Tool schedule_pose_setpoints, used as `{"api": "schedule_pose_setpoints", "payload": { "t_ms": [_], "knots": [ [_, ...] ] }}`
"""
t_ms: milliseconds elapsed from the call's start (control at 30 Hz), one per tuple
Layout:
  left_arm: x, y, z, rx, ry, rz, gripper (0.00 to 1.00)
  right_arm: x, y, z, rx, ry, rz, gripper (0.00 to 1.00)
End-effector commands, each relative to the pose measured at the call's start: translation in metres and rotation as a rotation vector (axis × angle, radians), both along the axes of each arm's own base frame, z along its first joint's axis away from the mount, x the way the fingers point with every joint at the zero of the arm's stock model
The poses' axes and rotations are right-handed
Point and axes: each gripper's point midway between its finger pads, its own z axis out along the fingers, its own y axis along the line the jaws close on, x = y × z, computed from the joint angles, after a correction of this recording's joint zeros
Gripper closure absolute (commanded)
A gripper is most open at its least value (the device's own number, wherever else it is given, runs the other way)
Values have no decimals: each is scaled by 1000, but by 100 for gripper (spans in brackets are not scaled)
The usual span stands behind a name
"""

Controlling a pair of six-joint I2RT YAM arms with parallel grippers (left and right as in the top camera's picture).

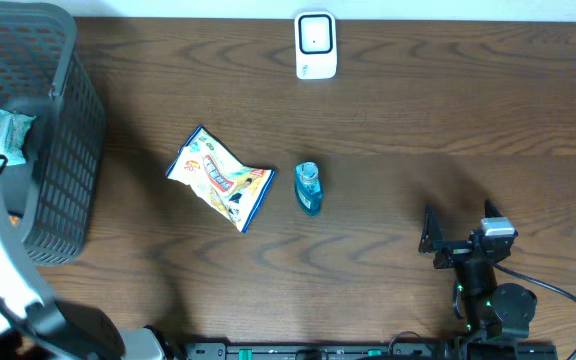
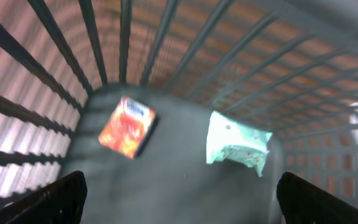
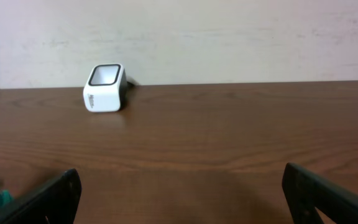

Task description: Scan the item barcode

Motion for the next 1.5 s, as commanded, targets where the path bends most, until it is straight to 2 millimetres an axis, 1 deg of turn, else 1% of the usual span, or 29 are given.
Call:
{"api": "schedule_pose_setpoints", "payload": {
  "t_ms": [0,100,233,333,467,667,800,867,900,1000,1100,1233,1333,1467],
  "knots": [
    [16,-1,-43,-177,-59,45,2,0,0,-1,12,2,-2,1],
    [16,5,-80,-236,23,66,2,0,0,-1,12,2,-2,1],
    [18,7,-121,-297,109,77,2,0,0,-1,12,2,-2,1],
    [18,8,-143,-327,153,83,2,0,0,-1,12,2,-2,1],
    [14,10,-164,-359,196,98,2,0,0,-1,12,2,-2,1],
    [2,15,-185,-395,240,127,2,0,0,-1,12,2,-2,1],
    [-6,15,-195,-412,261,142,2,0,0,-1,12,2,-2,1],
    [-10,16,-196,-404,274,148,4,0,0,-1,12,2,-2,1],
    [-11,16,-196,-399,279,150,9,0,0,-1,12,2,-2,1],
    [-12,17,-196,-398,282,152,14,0,0,-1,12,2,-2,1],
    [-15,15,-198,-405,291,154,15,0,0,-1,12,2,-2,1],
    [-21,12,-207,-414,302,164,15,0,0,-1,12,2,-2,1],
    [-26,15,-211,-409,298,192,15,0,0,-1,12,2,-2,1],
    [-35,24,-211,-377,313,219,15,0,0,-1,12,2,-2,1]
  ]
}}
